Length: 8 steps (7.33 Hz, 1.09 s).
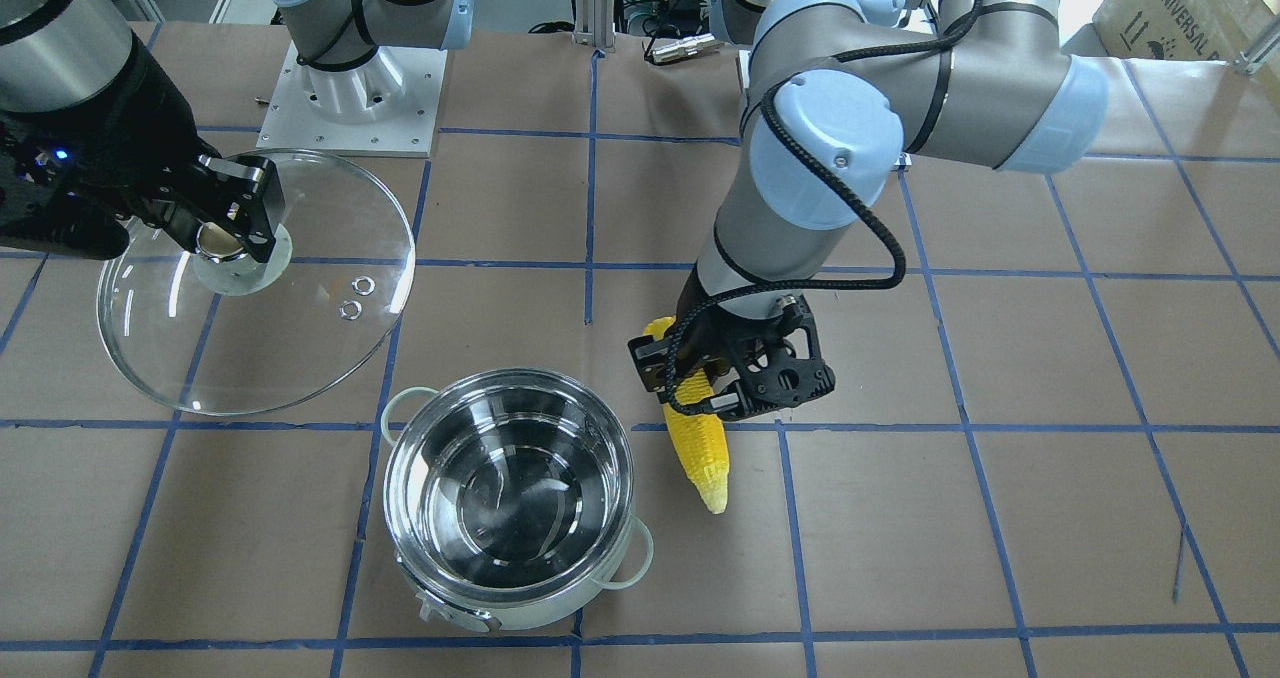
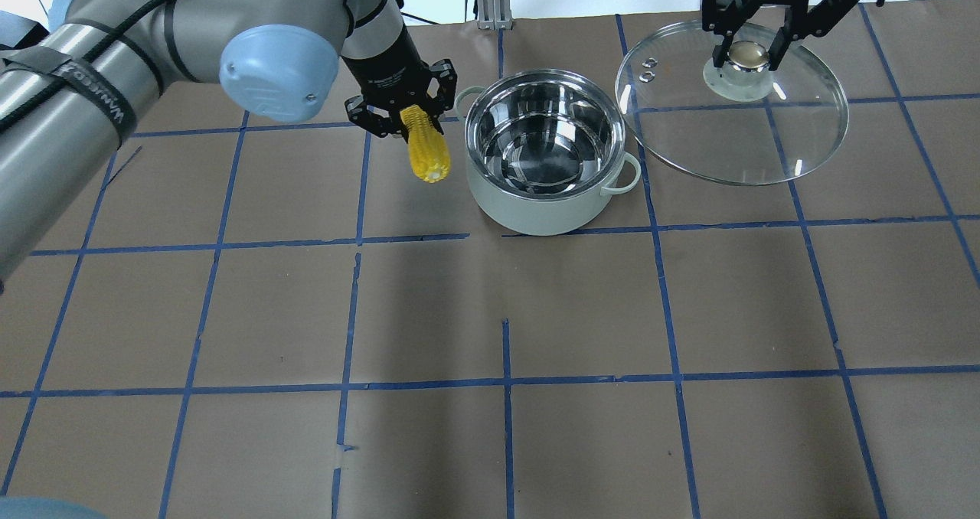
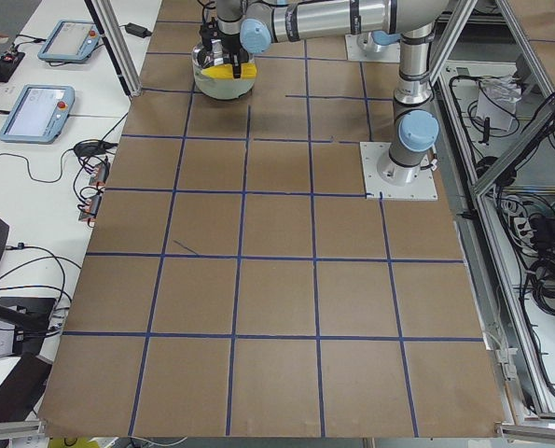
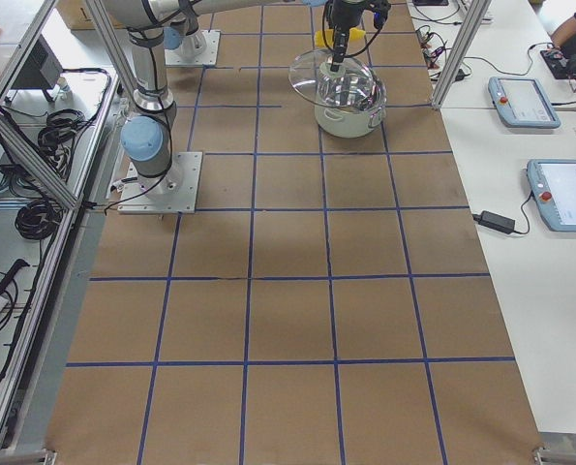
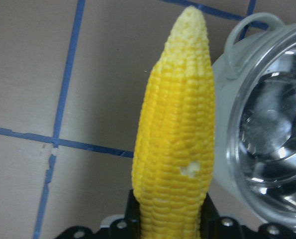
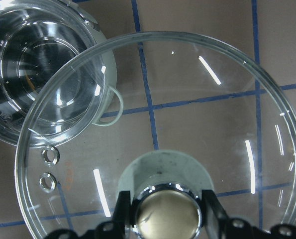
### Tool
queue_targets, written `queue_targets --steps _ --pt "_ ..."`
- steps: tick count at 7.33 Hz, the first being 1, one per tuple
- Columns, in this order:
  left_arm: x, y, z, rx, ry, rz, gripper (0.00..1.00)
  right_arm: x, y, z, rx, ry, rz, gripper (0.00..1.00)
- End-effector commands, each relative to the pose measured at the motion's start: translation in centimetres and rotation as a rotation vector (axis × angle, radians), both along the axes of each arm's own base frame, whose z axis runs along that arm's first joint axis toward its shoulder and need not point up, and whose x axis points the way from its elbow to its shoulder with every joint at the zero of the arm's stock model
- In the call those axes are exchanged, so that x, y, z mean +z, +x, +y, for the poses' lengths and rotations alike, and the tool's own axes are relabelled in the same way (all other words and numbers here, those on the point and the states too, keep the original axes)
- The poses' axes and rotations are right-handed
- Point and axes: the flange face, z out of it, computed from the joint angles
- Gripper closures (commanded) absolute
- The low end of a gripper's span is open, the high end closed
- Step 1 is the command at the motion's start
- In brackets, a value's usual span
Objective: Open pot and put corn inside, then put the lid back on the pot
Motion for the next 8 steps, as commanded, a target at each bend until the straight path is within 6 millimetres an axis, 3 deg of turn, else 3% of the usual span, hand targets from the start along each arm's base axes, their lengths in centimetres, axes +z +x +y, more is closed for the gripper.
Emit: queue_targets --steps 1,3,4,6,7,8 --pt "-1.2 -7.2 -2.6 0.194 0.014 0.015 0.97 0.0 0.0 0.0 0.0 0.0 0.0 0.6" --pt "-4.0 -11.3 -4.2 0.228 0.028 0.01 0.96 0.0 0.0 0.0 0.0 0.0 0.0 0.6" --pt "-5.4 -11.7 -4.3 0.224 0.04 -0.003 0.96 0.0 0.0 0.0 0.0 0.0 -0.002 0.6" --pt "-6.3 -11.6 -4.4 0.213 0.049 -0.009 0.95 -0.3 -0.2 0.0 -0.003 0.005 0.0 0.6" --pt "-7.3 -11.6 -4.5 0.212 0.064 -0.016 0.75 -0.3 -0.1 0.1 -0.002 0.005 -0.002 0.6" --pt "-8.5 -11.7 -4.2 0.215 0.086 -0.03 0.02 -0.2 -0.1 0.2 -0.002 0.005 -0.002 0.6"
